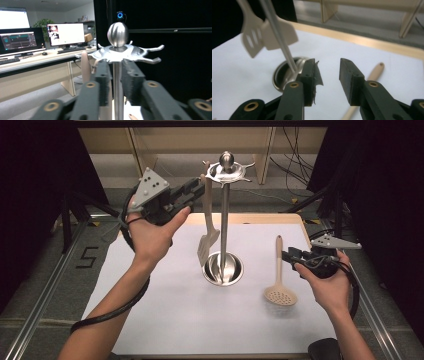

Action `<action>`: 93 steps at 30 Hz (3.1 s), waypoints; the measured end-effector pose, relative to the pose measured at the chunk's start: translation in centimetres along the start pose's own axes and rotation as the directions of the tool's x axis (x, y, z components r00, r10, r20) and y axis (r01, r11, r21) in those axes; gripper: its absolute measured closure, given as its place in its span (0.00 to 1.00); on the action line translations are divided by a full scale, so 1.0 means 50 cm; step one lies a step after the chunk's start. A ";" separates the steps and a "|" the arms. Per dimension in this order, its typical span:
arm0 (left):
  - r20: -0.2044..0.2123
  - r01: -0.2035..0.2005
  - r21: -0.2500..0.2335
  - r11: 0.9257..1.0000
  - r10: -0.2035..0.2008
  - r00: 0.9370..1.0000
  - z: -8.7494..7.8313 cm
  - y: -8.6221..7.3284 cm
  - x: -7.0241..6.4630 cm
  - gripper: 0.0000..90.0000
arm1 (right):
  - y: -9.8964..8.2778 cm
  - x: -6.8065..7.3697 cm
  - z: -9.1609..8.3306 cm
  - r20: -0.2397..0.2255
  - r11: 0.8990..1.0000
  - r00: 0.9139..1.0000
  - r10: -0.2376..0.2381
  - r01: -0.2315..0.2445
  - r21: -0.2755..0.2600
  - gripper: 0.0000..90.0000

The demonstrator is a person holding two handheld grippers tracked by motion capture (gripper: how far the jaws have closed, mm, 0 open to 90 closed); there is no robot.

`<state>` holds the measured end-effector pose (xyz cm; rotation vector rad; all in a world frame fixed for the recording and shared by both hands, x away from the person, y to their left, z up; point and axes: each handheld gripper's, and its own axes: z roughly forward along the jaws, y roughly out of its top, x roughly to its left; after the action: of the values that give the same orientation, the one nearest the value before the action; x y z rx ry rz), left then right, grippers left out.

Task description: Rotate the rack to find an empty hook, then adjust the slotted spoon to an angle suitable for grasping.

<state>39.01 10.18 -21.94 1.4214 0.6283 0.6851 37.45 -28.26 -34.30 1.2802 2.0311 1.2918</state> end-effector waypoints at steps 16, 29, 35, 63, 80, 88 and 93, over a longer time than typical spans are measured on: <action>0.038 0.071 0.076 0.995 -0.074 0.997 -0.087 -0.133 0.025 0.47 | -0.004 -0.050 0.065 0.113 0.962 0.990 0.083 -0.109 0.249 0.70; 0.007 0.059 0.139 0.988 -0.061 0.998 -0.092 -0.154 0.033 0.45 | -0.020 -0.075 0.103 0.158 0.924 0.984 0.079 -0.132 0.358 0.71; -0.007 0.053 0.142 0.989 -0.052 0.999 -0.099 -0.151 0.038 0.45 | -0.026 -0.081 0.148 0.152 0.858 0.982 0.112 -0.173 0.484 0.73; -0.007 0.085 0.178 0.980 -0.085 0.996 -0.080 -0.171 0.057 0.45 | -0.081 -0.097 0.252 0.311 0.704 0.918 0.244 -0.388 0.594 0.70; -0.007 0.087 0.191 0.978 -0.087 0.996 -0.082 -0.175 0.062 0.45 | -0.105 -0.105 0.205 0.312 0.596 0.922 0.229 -0.386 0.704 0.88; -0.005 0.085 0.195 0.977 -0.085 0.996 -0.080 -0.176 0.058 0.45 | -0.118 -0.078 0.162 0.224 0.543 0.966 0.130 -0.258 0.799 0.85; -0.002 0.086 0.196 0.977 -0.088 0.996 -0.082 -0.176 0.055 0.45 | -0.113 -0.083 0.173 0.255 0.582 0.958 0.130 -0.282 0.762 0.79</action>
<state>38.21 14.75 -30.91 1.5676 0.7650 0.5604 43.09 -28.44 -43.90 1.9713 2.4658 0.2309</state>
